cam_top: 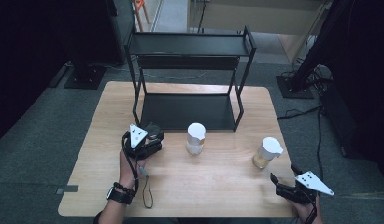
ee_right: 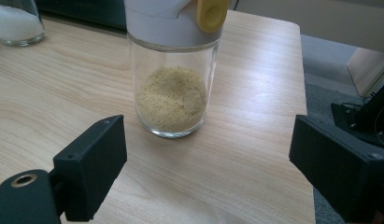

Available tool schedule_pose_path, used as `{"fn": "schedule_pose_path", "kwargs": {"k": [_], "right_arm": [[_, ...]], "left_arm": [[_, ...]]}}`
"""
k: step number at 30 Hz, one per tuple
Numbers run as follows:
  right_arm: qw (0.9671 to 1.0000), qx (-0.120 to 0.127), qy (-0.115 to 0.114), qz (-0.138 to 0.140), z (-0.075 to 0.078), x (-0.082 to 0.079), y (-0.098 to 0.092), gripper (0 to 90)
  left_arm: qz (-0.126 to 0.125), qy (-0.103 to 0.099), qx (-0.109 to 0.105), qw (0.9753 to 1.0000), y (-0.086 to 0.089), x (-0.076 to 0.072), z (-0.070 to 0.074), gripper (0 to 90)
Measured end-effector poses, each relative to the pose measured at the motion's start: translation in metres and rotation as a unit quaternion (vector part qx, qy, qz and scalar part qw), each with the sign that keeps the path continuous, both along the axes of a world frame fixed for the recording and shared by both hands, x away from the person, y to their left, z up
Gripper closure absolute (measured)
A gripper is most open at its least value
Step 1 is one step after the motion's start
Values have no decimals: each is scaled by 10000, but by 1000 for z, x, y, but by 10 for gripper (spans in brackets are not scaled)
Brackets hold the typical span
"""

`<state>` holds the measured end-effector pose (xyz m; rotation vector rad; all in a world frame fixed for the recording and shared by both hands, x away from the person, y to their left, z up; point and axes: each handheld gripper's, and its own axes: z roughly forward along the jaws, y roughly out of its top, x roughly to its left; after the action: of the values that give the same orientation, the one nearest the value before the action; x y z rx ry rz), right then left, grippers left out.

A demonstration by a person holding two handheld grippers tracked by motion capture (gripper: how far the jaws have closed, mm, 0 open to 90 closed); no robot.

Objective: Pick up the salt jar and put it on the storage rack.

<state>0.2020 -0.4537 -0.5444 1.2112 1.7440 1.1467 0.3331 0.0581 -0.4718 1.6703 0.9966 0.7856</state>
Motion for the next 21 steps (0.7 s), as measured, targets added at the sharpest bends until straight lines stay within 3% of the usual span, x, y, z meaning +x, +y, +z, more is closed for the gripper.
{"fn": "schedule_pose_path", "kwargs": {"k": [21], "right_arm": [[10000, -9, -24, 19, 0, 0, 0, 107]], "left_arm": [[86, -66, -35, 9999, -19, 28, 6, 331]]}}
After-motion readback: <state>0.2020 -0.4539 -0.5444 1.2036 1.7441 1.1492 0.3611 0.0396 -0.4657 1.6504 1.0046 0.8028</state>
